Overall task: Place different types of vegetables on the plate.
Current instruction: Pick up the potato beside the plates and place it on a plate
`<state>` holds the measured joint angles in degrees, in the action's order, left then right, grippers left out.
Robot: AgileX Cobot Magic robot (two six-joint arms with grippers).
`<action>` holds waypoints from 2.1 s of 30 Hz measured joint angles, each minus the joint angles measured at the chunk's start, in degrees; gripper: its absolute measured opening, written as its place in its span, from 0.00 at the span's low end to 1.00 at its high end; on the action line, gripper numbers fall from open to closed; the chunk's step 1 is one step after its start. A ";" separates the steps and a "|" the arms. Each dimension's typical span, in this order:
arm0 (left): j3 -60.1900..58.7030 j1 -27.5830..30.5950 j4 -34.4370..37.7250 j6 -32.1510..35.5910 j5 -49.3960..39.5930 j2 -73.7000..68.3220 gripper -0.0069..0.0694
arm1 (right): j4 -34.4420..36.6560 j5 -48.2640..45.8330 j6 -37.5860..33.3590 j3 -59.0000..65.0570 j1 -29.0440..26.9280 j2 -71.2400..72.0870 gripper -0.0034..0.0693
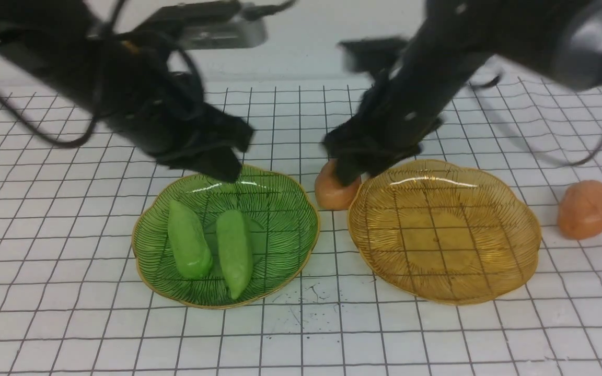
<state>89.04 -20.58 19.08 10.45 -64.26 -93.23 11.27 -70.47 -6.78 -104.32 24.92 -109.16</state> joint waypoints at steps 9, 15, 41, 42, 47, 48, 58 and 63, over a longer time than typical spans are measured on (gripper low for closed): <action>21.10 -6.38 -6.75 -5.26 -0.34 -19.78 0.09 | -4.91 -0.74 4.34 12.11 -20.78 14.38 0.03; 35.50 -7.05 -11.21 -5.93 1.33 -33.66 0.30 | 1.58 -1.04 -0.86 17.55 -34.43 17.52 0.03; 42.74 -7.05 -13.69 -17.91 9.56 -48.82 0.72 | 10.85 6.21 -5.17 18.04 -41.32 16.84 0.03; 43.30 -7.05 -14.34 -18.07 8.83 -48.65 0.72 | 10.27 6.89 -5.17 18.04 -41.32 16.84 0.03; 47.76 -7.05 -16.22 -18.45 5.94 -46.92 0.72 | 7.43 9.78 -3.67 18.04 -41.32 16.46 0.08; 48.84 -7.05 -16.07 -18.45 5.18 -46.38 0.72 | 7.17 10.25 -3.40 18.04 -41.32 16.22 0.10; 54.46 -12.99 -3.49 -7.54 -2.68 -44.00 0.72 | 8.73 14.67 -2.83 18.04 -41.32 5.23 0.58; 54.46 -15.19 -3.45 -6.23 -4.31 -46.97 0.72 | 9.89 16.00 -1.53 18.04 -41.32 0.26 0.85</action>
<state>143.50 -35.76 15.63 4.21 -68.57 -140.19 21.16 -54.47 -8.31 -86.28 -16.41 -108.90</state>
